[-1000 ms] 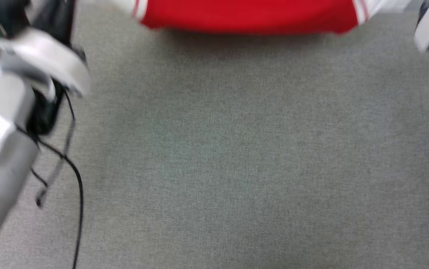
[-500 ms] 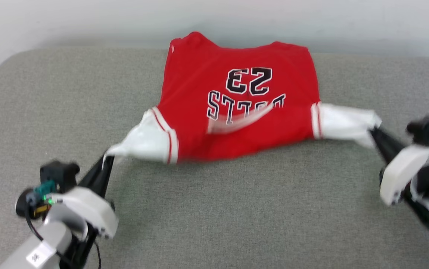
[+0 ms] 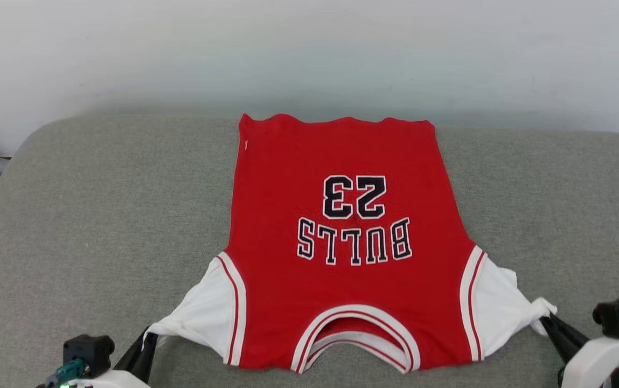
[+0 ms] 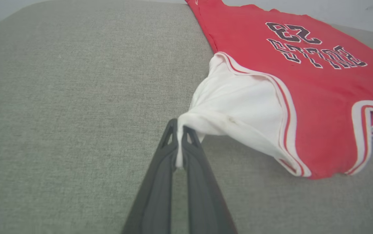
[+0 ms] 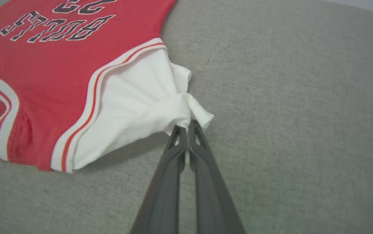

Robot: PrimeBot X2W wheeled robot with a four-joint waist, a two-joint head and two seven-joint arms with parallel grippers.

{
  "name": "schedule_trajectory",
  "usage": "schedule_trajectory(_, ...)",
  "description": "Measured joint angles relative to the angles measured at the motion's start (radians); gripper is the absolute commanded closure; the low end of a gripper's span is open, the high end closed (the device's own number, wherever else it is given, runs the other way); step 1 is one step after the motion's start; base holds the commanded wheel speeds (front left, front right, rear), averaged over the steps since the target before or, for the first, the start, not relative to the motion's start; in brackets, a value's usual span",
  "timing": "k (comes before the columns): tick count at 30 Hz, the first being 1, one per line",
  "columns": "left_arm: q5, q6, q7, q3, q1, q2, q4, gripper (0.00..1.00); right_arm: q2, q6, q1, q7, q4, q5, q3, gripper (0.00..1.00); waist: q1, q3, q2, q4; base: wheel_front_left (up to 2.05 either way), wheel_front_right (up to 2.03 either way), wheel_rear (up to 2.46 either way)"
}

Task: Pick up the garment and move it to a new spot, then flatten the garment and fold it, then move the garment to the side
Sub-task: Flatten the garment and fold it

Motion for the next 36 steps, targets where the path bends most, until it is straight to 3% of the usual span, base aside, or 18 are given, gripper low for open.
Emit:
schedule_trajectory(10,-0.033,0.053,0.000,0.039,0.183,0.027,-0.097,1.00,-0.007,0.000,0.261,0.091,-0.187,-0.040,-0.128,1.00,0.0002,-0.042,0.0000,-0.001,0.00,0.00,0.00)
schedule_trajectory(16,-0.036,0.069,0.000,0.038,0.211,0.027,-0.114,1.00,0.015,0.000,0.421,0.177,-0.282,-0.054,-0.207,1.00,0.0002,-0.049,0.0000,0.017,0.00,0.00,0.00)
schedule_trajectory(21,-0.036,0.074,0.000,0.040,0.211,0.026,-0.129,1.00,0.044,0.000,0.461,0.207,-0.336,-0.074,-0.263,1.00,0.0001,-0.048,0.0000,0.017,0.00,0.00,0.00)
schedule_trajectory(22,-0.035,0.078,0.000,0.040,0.211,0.026,-0.132,1.00,0.050,0.000,0.461,0.211,-0.345,-0.081,-0.275,0.79,0.0002,-0.047,0.0000,0.017,0.00,0.00,0.00)
schedule_trajectory(23,-0.033,0.078,0.000,0.040,0.211,0.026,-0.134,1.00,0.055,0.000,0.460,0.217,-0.352,-0.087,-0.284,0.51,0.0002,-0.046,0.0000,0.017,0.00,0.00,0.00)
schedule_trajectory(24,-0.030,0.078,0.000,0.040,0.211,0.026,-0.136,1.00,0.062,0.000,0.458,0.220,-0.361,-0.093,-0.295,0.00,0.0002,-0.044,0.0000,0.017,0.00,0.00,0.00)
schedule_trajectory(31,0.004,0.093,0.000,0.044,0.185,0.007,-0.172,1.00,0.078,0.000,0.356,0.215,-0.434,-0.135,-0.410,0.00,0.0002,-0.025,0.0000,0.023,0.00,0.00,0.00)
schedule_trajectory(36,0.040,0.107,0.000,0.067,0.168,-0.010,-0.221,1.00,0.034,-0.001,0.221,0.241,-0.520,-0.159,-0.474,0.00,0.0002,0.009,0.0000,0.039,0.00,0.00,0.00)
